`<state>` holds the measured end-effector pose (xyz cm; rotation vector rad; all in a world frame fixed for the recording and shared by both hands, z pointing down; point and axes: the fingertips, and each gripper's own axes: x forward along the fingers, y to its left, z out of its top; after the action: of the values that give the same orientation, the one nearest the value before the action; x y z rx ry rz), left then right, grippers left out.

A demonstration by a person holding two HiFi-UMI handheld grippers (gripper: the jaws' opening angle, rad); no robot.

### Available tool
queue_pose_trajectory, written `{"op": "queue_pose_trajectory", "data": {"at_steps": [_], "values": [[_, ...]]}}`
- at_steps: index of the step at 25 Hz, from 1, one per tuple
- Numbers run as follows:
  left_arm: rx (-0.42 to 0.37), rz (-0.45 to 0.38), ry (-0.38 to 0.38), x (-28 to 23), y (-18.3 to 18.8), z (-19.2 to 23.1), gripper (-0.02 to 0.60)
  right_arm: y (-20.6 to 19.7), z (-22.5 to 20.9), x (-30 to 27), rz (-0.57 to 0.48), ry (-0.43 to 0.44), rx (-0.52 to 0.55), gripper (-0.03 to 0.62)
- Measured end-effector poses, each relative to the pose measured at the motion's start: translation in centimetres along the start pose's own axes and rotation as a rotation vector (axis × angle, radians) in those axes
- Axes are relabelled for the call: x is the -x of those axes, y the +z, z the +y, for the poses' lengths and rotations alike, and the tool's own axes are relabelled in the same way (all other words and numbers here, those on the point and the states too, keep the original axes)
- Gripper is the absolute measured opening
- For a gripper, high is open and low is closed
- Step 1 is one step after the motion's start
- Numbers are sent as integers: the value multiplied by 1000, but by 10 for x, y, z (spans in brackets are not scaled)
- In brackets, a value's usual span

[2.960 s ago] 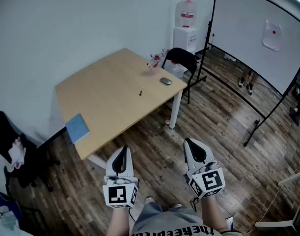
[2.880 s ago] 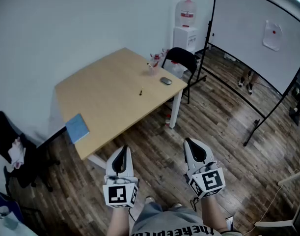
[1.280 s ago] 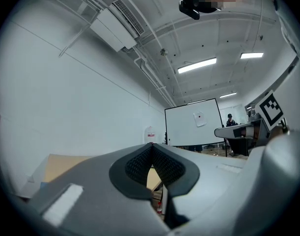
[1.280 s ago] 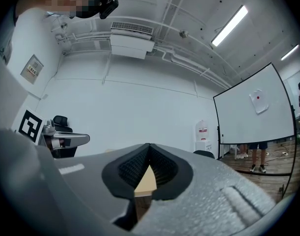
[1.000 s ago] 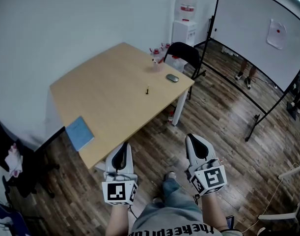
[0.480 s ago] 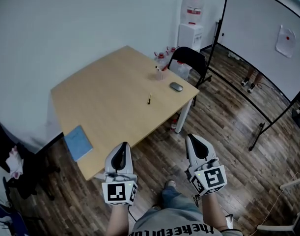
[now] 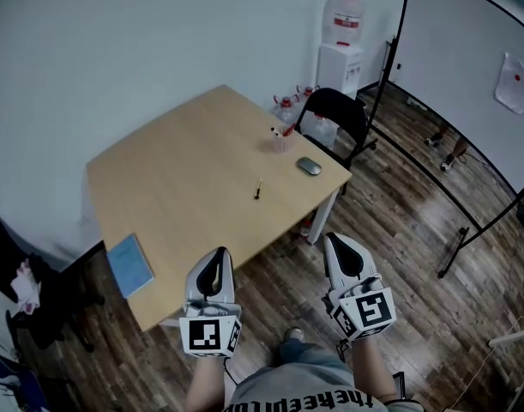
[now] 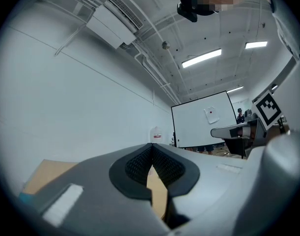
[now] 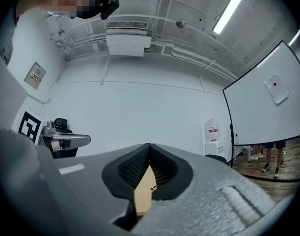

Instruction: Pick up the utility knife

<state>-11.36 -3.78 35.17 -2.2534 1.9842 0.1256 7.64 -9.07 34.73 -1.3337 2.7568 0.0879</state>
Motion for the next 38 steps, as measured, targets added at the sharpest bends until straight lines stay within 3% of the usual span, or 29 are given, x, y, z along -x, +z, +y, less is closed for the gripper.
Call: {"op": "queue_pose_trajectory", "data": {"at_steps": [13,23,38], "values": [[-5,-8,27,-57,-2,-22,20,-7,-52,-35,-1,53,-20,2],[-6,56,18,-78,-24,-24,20,-26,-58,-61,29,81,-58,2],[16,99,-39,-160,-46,15,20,-30,-87,-122,41,-5,-56,2]]}}
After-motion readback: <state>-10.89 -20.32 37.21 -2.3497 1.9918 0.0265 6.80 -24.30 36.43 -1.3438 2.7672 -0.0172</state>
